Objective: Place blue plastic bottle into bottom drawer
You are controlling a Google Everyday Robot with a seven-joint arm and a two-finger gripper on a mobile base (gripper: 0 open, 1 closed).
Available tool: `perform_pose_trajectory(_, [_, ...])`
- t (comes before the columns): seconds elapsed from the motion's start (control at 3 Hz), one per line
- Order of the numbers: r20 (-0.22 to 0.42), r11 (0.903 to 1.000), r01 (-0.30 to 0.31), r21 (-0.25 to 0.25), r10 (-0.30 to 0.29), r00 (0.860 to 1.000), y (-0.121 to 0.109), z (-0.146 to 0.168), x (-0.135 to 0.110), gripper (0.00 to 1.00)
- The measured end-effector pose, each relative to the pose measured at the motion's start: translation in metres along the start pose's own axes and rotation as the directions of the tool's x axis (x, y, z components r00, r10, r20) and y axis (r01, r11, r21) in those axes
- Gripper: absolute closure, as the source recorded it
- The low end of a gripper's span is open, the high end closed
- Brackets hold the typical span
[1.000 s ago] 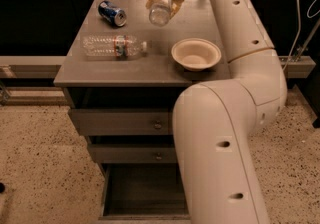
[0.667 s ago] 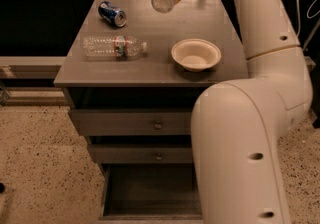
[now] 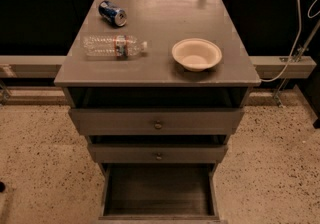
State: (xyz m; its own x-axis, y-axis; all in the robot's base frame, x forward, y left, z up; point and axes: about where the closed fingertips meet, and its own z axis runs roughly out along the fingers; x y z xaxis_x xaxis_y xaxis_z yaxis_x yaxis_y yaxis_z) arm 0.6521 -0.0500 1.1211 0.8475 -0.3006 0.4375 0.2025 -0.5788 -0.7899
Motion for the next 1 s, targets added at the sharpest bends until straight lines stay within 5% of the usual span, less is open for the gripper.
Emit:
perform_pose_trajectory(0.33, [0.02,0.9815,-0.067,0.179,0.064,0.998,-0.062,-0.028,-0.05,1.0])
perform_pose_trajectory(0.67, [0.092,0.9671,-0.124,0.222,0.106,0.99,-0.066,-0.028,-0.08,1.0])
perform_pose_trajectory(1.0, [0.092,0.9671,-0.124,0.222,0.106,0.99,-0.066,-0.028,-0.08,1.0])
